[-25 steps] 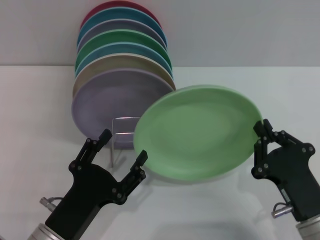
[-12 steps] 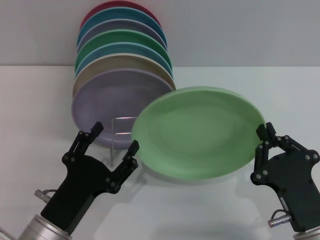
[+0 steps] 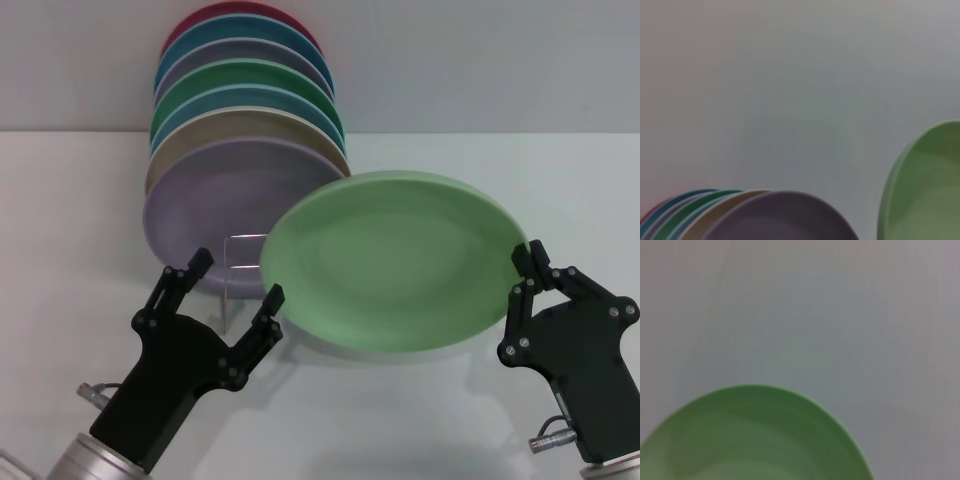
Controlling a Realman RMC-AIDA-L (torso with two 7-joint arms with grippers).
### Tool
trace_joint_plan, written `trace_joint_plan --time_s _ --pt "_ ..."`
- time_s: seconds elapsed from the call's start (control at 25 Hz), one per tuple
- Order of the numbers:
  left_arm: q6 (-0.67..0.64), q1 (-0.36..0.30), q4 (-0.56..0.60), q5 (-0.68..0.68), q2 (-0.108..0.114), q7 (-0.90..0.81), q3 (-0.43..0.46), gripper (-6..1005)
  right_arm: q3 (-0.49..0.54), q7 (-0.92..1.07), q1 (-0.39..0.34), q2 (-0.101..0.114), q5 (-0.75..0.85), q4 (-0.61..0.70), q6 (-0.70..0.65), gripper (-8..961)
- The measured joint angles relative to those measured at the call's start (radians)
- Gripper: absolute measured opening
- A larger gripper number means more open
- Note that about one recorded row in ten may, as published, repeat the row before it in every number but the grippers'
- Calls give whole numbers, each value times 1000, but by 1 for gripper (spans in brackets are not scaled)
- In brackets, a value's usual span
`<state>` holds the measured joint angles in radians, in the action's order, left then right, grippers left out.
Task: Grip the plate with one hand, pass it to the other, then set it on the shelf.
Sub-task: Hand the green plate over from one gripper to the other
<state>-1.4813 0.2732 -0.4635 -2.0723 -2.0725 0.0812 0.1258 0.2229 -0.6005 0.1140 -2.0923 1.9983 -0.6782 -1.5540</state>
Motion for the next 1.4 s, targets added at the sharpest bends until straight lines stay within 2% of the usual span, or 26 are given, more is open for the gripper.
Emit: trace_joint_plan --time_s 0.12,0.28,0.84,1.4 --pt "20 3 -4 0 0 0 2 735 -30 -53 12 0 -41 -16 0 17" --pt "83 7 -26 0 -1 0 47 733 -48 -116 18 0 -61 -35 5 17" --pt "90 0 -54 -1 0 0 58 727 -66 -229 13 0 -63 -38 20 17" --pt "105 -17 -66 0 -1 0 55 720 -85 -259 27 0 -63 -32 21 17"
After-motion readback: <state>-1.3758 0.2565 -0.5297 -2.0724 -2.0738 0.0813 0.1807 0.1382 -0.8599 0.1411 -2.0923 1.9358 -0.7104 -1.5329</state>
